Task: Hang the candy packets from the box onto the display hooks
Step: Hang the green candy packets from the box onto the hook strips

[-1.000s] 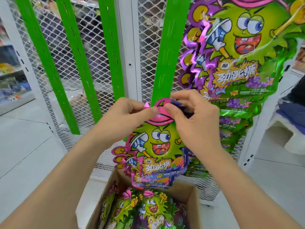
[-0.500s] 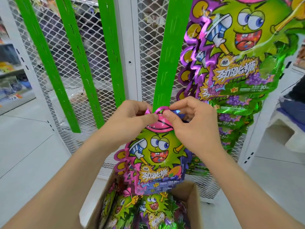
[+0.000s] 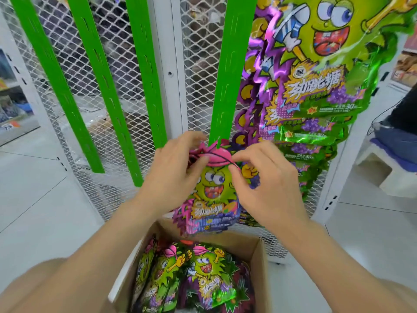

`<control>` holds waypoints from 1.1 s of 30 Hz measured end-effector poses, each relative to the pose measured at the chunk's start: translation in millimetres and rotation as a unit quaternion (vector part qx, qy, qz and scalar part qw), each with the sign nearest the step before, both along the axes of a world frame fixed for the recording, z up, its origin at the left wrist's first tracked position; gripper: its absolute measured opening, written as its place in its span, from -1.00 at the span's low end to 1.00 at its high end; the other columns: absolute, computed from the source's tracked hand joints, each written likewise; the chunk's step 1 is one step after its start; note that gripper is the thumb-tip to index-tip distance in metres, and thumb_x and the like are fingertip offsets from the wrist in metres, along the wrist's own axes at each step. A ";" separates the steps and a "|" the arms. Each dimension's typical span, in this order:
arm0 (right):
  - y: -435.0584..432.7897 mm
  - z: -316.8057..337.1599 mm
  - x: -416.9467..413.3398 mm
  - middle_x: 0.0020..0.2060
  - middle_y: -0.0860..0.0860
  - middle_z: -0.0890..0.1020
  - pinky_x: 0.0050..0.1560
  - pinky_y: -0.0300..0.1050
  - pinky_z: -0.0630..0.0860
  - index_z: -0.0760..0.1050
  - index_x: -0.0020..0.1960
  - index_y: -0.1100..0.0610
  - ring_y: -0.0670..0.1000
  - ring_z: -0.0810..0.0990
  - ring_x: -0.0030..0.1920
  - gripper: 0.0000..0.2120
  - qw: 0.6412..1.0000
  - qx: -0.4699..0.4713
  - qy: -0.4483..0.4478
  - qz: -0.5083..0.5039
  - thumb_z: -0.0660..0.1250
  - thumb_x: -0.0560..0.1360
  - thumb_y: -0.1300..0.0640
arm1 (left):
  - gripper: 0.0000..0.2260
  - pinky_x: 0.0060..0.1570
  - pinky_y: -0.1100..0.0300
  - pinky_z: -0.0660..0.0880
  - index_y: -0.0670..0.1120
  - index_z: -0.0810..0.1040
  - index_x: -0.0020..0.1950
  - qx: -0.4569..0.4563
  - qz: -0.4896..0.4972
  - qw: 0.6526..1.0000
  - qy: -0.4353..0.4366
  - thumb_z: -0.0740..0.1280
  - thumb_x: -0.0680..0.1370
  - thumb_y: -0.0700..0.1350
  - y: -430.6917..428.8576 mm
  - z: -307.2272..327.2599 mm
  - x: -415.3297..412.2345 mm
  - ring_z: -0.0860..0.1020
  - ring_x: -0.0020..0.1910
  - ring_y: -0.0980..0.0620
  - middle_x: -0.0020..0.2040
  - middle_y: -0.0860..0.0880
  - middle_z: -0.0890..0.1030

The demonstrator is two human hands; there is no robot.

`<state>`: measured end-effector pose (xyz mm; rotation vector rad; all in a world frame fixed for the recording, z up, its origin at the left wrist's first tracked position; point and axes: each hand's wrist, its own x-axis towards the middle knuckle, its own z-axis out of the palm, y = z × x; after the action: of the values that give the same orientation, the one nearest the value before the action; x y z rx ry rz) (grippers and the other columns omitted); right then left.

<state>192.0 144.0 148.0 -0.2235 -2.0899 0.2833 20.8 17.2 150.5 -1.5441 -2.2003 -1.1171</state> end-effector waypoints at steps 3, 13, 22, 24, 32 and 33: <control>-8.5 -17.5 9.0 -0.23 -0.13 0.64 -0.11 -0.17 0.57 0.65 0.01 0.03 -0.15 0.57 -0.23 -0.95 0.979 -0.085 -0.176 0.066 0.45 0.55 0.14 | -0.58 0.31 0.02 0.35 -0.11 0.49 0.40 0.091 0.058 0.987 0.118 0.42 0.54 -0.19 -3.6 -23.6 16.2 0.44 0.31 -0.16 0.33 -0.13 0.42; 2.4 -128.8 23.5 -0.15 0.09 0.54 -0.04 0.20 0.63 0.39 -0.18 0.05 0.23 0.62 -0.01 -0.78 0.730 -0.022 -0.682 0.043 0.24 0.63 0.06 | -0.90 -0.06 -0.03 0.64 -0.01 0.64 -0.04 -0.469 -0.020 0.879 -0.089 0.39 0.54 -0.01 -10.5 -210.2 32.9 0.69 0.01 -0.15 -0.04 -0.07 0.71; 17.0 -164.6 33.4 -0.26 0.09 0.49 -0.11 0.18 0.66 0.44 -0.19 0.14 0.23 0.62 -0.17 -0.78 0.688 -0.028 -0.724 0.048 0.24 0.62 0.13 | 0.00 0.51 -0.24 0.29 -0.09 0.16 0.67 -0.611 -0.106 0.780 0.086 0.42 0.44 0.44 -17.0 -321.3 64.8 0.31 0.60 -0.22 0.67 -0.11 0.25; 18.1 -168.4 32.7 -0.24 0.11 0.55 -0.11 0.19 0.66 0.52 -0.15 0.17 0.23 0.64 -0.16 -0.79 0.693 -0.044 -0.718 0.048 0.25 0.61 0.11 | -0.07 0.45 -0.21 0.39 -0.08 0.24 0.61 -0.612 -0.130 0.768 0.134 0.44 0.43 0.42 -16.1 -322.1 66.6 0.41 0.51 -0.24 0.58 -0.12 0.37; 19.3 -153.3 37.6 -0.21 0.19 0.55 -0.19 -0.10 0.50 0.40 -0.18 0.23 0.12 0.50 -0.26 -0.64 0.706 -0.286 -0.644 -0.074 0.11 0.73 0.09 | -0.43 -0.13 0.05 0.62 0.06 0.31 0.63 -0.409 -0.119 0.897 0.115 0.38 0.64 -0.05 -36.0 -274.0 60.4 0.71 0.14 -0.10 0.40 -0.02 0.62; 19.0 -151.2 40.0 -0.07 0.27 0.64 -0.16 -0.08 0.57 0.48 -0.02 0.28 0.13 0.56 -0.26 -0.64 0.697 -0.386 -0.596 -0.093 0.10 0.75 0.03 | -0.36 -0.18 0.08 0.64 0.02 0.38 0.60 -0.360 -0.128 0.917 0.116 0.48 0.55 -0.15 -41.0 -264.7 60.0 0.72 0.13 -0.08 0.39 -0.03 0.64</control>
<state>232.0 163.0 -3.2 -1.4529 -3.0212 1.1297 80.8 -23.8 -114.2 -2.1519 -2.4108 -0.1070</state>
